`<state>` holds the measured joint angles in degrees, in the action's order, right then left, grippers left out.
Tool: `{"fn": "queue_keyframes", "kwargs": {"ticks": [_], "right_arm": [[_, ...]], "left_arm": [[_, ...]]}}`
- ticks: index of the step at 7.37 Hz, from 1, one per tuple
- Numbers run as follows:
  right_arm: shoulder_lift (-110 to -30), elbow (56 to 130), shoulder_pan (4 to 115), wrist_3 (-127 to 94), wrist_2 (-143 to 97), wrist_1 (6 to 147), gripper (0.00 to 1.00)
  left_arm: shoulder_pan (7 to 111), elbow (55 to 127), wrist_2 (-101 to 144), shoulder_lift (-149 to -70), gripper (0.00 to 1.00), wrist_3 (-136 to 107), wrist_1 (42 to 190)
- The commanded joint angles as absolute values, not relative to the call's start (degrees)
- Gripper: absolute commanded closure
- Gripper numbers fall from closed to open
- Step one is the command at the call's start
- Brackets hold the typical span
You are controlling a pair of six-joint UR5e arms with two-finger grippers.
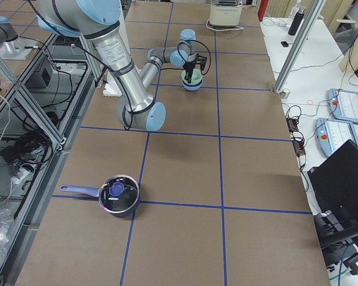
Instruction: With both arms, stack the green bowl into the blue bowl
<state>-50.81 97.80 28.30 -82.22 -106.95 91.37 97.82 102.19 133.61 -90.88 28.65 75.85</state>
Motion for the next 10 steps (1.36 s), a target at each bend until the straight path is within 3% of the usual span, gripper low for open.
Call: {"fn": "queue_keyframes", "kwargs": {"ticks": [1,7,10], "right_arm": [[-51.3,97.6,28.3,-80.8,-107.0,91.2,1.0],[-51.2,97.6,28.3,-80.9,-107.0,91.2,0.95],[-51.1,97.4,28.3,-80.8,-107.0,91.1,0.78]], "left_arm": [[97.8,102.2,133.6,-90.9,0.02,28.7,75.8],[97.8,102.0,133.6,-90.9,0.02,28.7,75.8],[97.8,102.0,133.7,-90.9,0.02,28.7,75.8]]}}
